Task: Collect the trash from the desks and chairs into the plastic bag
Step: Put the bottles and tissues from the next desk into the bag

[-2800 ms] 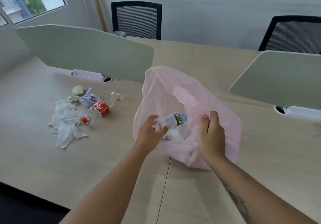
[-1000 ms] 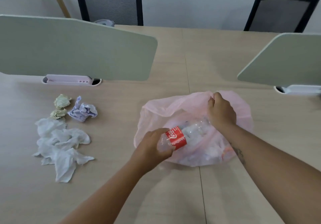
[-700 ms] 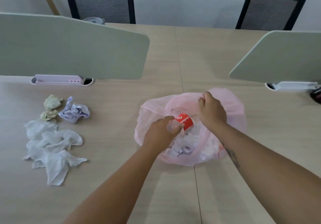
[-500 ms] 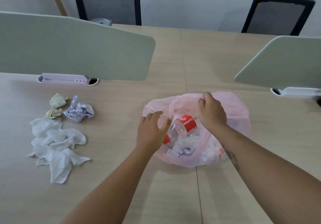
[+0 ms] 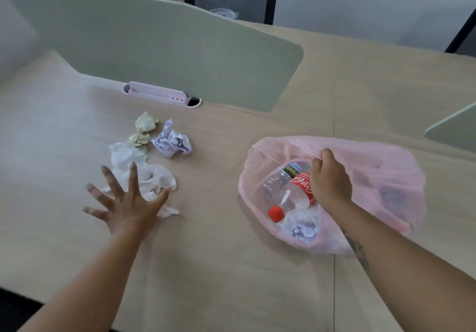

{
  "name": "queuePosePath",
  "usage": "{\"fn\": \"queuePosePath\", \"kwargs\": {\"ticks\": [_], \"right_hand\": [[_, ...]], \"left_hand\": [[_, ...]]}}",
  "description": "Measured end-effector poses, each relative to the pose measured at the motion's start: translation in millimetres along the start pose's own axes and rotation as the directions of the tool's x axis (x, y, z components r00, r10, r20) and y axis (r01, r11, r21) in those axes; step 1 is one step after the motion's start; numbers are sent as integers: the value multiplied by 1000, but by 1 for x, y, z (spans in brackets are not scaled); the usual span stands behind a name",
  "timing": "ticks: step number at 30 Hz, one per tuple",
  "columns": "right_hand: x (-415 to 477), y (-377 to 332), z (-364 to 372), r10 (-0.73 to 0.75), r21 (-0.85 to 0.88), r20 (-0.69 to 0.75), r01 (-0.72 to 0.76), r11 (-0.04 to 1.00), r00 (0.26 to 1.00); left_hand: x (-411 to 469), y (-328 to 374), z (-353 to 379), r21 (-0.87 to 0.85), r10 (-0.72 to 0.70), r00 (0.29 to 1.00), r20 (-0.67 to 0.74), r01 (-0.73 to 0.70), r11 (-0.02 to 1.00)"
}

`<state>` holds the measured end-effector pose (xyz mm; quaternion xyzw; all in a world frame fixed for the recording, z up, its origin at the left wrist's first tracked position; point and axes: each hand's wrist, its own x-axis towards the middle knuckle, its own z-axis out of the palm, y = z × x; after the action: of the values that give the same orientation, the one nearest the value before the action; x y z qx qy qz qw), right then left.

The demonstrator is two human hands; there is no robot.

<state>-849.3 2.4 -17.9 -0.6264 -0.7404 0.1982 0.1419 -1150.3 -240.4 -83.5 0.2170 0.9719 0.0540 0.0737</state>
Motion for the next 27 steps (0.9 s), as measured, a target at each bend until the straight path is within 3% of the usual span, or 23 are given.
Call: {"fn": "queuePosePath", "kwargs": {"ticks": [5, 9, 13, 16, 21, 27], "right_hand": [[-10, -30, 30, -157, -44, 73, 160, 986, 985], [-12, -45, 45, -202, -56, 102, 209, 976, 974], [-10, -51, 48, -231, -44, 120, 237, 970, 966], [-10, -50, 47, -230, -43, 125, 237, 970, 965], [-11, -40, 34, -232, -39, 107, 237, 971, 967], [-2, -26, 5, -135, 48, 52, 133, 990, 989]], "left_hand": [[7, -30, -2, 0, -68, 990, 120, 68, 998], [8, -38, 13, -7, 29, 973, 228, -28, 1000], [0, -28, 28, -55, 189, 975, 116, -184, 981], [-1, -22, 34, -106, 294, 955, -46, -297, 949], [-6, 8, 36, -269, 525, 841, -131, -539, 798], [-42, 105, 12, -354, 695, 652, -302, -754, 553]]}}
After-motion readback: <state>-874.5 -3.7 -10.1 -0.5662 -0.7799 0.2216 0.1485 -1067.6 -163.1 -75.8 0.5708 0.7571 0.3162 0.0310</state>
